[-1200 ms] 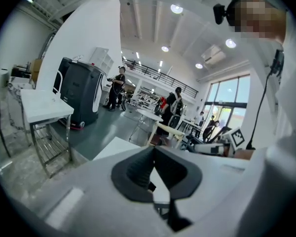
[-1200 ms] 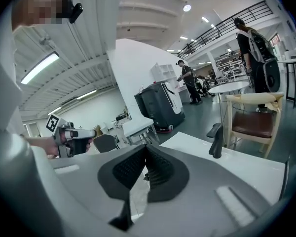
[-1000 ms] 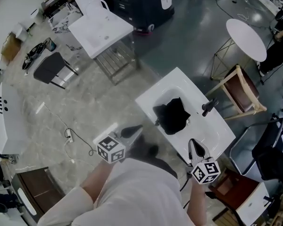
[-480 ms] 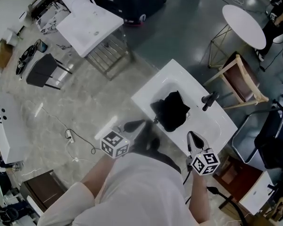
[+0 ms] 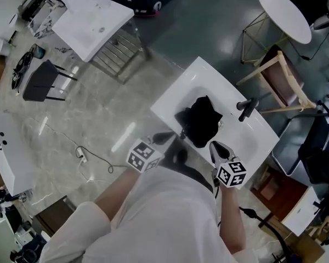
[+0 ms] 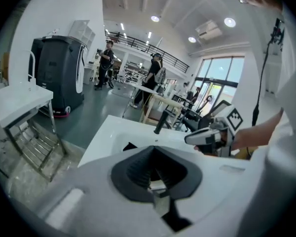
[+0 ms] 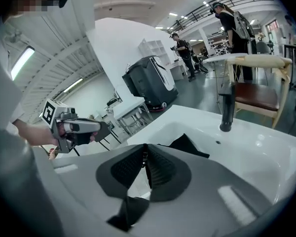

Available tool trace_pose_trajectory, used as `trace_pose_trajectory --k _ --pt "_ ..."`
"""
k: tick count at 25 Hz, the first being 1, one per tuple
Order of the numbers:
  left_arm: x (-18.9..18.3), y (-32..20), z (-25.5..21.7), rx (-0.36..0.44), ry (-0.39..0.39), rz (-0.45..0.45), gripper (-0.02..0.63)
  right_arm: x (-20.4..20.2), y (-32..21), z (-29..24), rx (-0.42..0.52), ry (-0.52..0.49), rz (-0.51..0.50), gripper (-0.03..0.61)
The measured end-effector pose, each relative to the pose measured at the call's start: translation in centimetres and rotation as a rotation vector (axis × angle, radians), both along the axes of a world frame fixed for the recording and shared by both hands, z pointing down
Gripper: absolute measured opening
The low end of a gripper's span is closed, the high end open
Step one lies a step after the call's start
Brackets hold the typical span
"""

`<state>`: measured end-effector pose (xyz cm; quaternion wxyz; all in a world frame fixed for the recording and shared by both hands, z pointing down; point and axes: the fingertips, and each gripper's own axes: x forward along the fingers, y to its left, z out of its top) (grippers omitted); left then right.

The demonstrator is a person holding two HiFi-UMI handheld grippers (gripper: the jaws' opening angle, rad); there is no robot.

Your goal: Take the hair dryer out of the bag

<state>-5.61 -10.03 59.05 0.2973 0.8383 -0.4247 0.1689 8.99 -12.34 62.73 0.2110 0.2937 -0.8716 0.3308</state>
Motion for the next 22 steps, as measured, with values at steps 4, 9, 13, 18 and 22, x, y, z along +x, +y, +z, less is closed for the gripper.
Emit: trace_pose_trajectory --k 4,9,13,18,22 --pt "0.4 -1.0 2.5 -0.047 0.010 0.043 0.000 -1.4 -0.3 3.0 -0.019 0.066 -0.016 0.038" --pt "0.9 -2.6 4.6 -0.075 0.015 0.092 0.002 -2.7 -1.2 5.9 -0.019 0.138 -0.046 0.045" --pt "1.3 -3.3 6.9 -0.121 0.003 0.143 0.002 -3.4 -1.3 8.4 -0.060 0.190 -0.089 0.072" --pt "1.9 -3.9 8.9 -0.172 -0.005 0.196 0.034 -4.5 -1.7 11.1 -0.056 0.270 -0.172 0.091" --pt "2.1 -4.2 9.9 -0.202 -0.014 0.225 0.040 -5.5 -1.6 12.8 -0.074 0.312 -0.230 0.124"
